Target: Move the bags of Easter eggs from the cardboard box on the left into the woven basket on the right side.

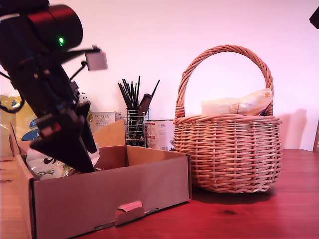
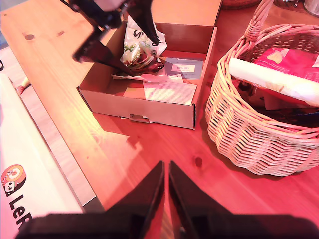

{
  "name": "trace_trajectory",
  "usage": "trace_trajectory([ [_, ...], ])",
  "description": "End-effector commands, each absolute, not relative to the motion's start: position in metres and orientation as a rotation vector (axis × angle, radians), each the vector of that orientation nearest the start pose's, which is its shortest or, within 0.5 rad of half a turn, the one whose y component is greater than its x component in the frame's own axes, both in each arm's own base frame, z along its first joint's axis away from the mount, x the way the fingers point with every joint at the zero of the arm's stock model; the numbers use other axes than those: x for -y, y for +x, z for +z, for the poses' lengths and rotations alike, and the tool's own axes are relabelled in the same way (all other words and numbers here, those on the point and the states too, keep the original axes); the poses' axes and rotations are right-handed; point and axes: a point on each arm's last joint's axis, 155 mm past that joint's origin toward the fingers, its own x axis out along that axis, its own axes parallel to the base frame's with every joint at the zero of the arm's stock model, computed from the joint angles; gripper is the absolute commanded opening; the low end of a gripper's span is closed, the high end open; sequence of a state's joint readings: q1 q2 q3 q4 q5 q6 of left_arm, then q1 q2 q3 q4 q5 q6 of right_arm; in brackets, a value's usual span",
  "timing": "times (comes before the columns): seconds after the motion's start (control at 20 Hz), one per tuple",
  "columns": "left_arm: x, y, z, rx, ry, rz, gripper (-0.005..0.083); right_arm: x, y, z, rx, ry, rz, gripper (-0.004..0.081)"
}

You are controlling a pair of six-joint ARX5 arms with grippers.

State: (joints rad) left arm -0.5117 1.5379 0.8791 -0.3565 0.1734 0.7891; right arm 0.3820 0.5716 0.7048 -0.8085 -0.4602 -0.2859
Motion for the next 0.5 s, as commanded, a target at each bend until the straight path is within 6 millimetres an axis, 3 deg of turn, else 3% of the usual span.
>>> trace_trajectory([
  [0.0,0.202,0.313,0.035,-0.767,0.863,-0.992,0.0729,-0.157,0.169,0.201,-0.551,-0.233,0.907,-0.0013],
  [0.25,0.189,0.313,0.003,-0.87,0.841,-0.993,0.0729,-0.157,0.169,0.201,-0.551,-0.233,0.907,-0.0013],
  [0.45,0.184,0.315,-0.01,-0.903,0.832,-0.988,0.0729,-0.157,0.169,0.201,-0.55,-0.233,0.907,-0.0013],
])
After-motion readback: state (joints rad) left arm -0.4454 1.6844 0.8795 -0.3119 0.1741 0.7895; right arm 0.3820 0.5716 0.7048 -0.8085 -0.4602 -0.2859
